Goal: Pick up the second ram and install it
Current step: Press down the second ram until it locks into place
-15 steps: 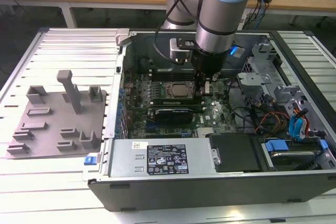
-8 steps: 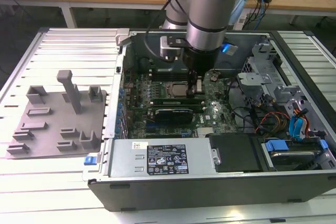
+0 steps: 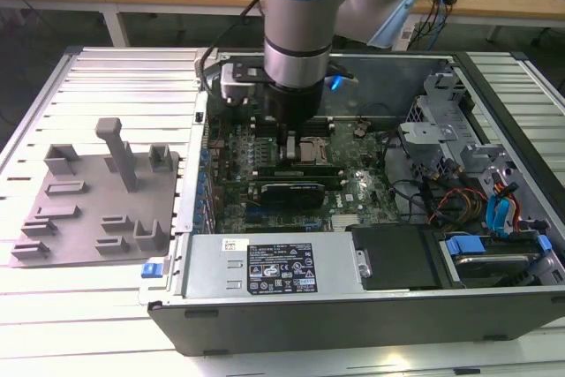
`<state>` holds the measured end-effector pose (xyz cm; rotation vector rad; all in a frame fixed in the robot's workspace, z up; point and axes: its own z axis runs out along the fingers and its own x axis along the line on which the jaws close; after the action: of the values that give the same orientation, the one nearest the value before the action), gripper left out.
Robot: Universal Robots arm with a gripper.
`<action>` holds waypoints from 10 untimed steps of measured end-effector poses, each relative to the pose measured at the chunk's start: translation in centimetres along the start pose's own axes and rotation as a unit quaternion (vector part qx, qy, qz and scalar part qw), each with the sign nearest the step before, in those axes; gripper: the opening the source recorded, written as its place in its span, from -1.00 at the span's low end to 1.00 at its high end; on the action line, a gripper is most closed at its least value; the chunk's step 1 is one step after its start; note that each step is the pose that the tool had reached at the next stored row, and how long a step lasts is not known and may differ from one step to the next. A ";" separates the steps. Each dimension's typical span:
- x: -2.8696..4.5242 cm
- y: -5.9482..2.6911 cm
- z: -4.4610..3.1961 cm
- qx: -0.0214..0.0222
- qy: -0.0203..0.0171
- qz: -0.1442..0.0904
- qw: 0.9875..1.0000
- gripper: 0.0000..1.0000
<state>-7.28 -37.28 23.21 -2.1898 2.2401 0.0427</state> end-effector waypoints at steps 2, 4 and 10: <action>0.02 0.14 0.17 0.000 0.000 0.000 1.000 -0.84; 0.02 0.15 0.40 0.000 -0.001 0.000 1.000 -0.84; -0.02 -1.27 -0.19 -0.004 -0.003 0.000 1.000 -0.84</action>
<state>-6.00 -37.30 23.39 -2.1905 2.2407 0.0580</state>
